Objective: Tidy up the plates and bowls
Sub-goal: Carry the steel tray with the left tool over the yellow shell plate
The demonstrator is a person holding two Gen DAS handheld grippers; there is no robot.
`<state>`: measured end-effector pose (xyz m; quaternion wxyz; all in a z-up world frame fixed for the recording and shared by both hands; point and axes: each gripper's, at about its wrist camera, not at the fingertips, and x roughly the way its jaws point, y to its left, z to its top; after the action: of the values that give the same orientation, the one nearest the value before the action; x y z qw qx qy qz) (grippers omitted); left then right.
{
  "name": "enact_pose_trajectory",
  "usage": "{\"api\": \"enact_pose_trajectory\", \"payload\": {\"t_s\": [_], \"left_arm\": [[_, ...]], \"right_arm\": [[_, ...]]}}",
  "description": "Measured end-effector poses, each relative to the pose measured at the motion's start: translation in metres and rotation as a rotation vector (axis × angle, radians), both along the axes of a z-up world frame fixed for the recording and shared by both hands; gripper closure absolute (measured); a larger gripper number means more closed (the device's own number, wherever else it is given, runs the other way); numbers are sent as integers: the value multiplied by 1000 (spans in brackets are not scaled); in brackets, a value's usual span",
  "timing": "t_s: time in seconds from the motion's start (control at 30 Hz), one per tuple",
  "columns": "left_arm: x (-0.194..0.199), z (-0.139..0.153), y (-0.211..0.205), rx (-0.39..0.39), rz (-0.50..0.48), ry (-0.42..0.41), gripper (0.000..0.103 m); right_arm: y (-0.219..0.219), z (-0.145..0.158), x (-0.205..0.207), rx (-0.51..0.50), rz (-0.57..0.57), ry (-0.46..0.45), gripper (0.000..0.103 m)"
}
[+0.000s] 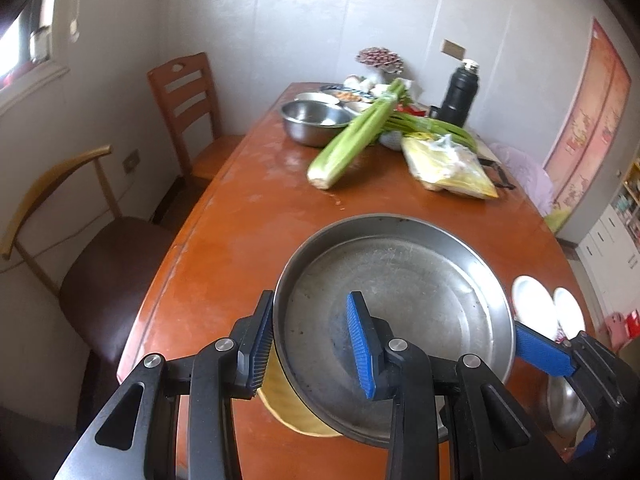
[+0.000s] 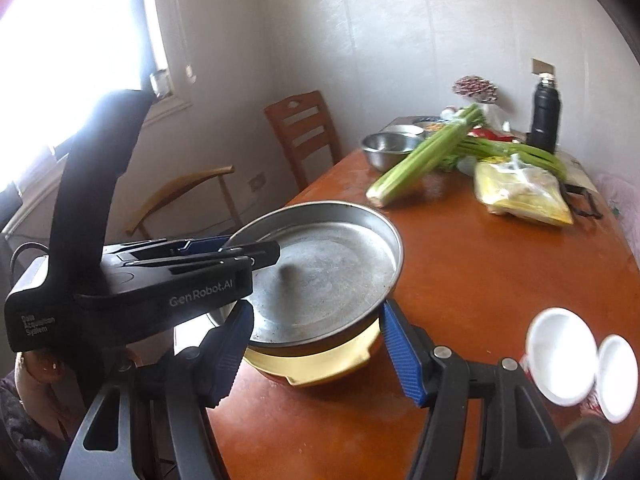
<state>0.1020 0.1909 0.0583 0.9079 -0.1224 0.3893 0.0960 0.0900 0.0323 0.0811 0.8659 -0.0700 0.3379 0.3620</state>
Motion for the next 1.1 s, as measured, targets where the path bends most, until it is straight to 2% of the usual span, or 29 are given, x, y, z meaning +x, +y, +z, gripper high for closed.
{"api": "enact_pose_trajectory", "payload": {"t_s": [0.3,0.5,0.63,1.1], "left_arm": [[17,-43,19,-16,23,72,67],[21,-60,17,-7,22,108,67],[19,-64,9,36,22,111,67],[7,-74,5,47,22,112,67]], "right_arm": [[28,-54,43,-85,25,94,38],[35,-71,55,-111,22,109,38],[37,-76,56,-137,18,95,38],[46,-87,45,-220,38,9,38]]}}
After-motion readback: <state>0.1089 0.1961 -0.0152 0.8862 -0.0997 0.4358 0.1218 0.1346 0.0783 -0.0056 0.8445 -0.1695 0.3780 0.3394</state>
